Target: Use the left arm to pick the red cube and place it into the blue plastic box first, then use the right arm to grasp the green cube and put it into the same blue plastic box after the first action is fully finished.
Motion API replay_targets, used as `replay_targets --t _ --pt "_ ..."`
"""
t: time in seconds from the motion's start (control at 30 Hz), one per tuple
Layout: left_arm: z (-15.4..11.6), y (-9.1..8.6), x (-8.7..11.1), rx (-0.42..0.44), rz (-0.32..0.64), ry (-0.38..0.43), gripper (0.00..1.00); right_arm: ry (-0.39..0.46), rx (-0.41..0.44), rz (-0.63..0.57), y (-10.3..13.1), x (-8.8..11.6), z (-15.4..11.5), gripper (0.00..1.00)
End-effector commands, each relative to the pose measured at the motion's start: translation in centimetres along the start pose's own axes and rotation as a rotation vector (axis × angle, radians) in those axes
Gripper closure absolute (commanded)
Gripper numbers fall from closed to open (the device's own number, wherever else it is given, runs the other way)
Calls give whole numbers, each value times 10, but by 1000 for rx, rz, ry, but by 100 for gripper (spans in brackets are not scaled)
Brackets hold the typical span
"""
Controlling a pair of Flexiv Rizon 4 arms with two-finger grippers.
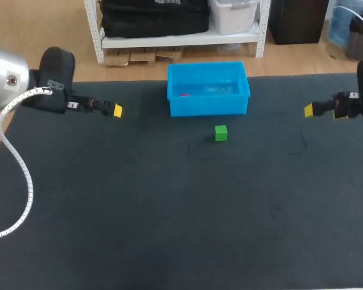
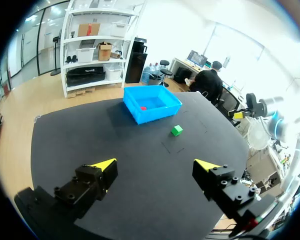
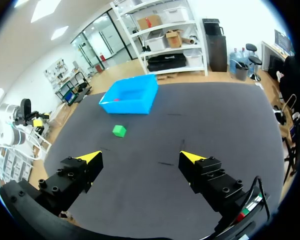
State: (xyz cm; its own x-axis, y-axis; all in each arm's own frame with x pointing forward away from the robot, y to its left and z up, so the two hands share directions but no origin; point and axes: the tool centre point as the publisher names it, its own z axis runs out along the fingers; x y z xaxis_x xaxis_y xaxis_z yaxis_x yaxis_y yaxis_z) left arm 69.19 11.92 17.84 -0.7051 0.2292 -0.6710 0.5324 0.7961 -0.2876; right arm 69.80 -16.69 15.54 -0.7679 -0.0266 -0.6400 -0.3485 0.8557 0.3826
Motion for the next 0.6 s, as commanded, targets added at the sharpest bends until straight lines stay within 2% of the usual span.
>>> replay_targets --t 0.03,0.17,0.37,0.6 --pt "-1 1 0 6 1 -1 0 33 -13 -13 17 -12 12 0" --pt "-1 1 0 6 1 -1 0 51 -18 -39 33 -19 25 0" --pt "-1 1 0 6 1 -1 0 96 18 -53 54 -28 53 0" --pt "-1 1 0 6 1 -1 0 173 123 -77 76 -31 89 0"
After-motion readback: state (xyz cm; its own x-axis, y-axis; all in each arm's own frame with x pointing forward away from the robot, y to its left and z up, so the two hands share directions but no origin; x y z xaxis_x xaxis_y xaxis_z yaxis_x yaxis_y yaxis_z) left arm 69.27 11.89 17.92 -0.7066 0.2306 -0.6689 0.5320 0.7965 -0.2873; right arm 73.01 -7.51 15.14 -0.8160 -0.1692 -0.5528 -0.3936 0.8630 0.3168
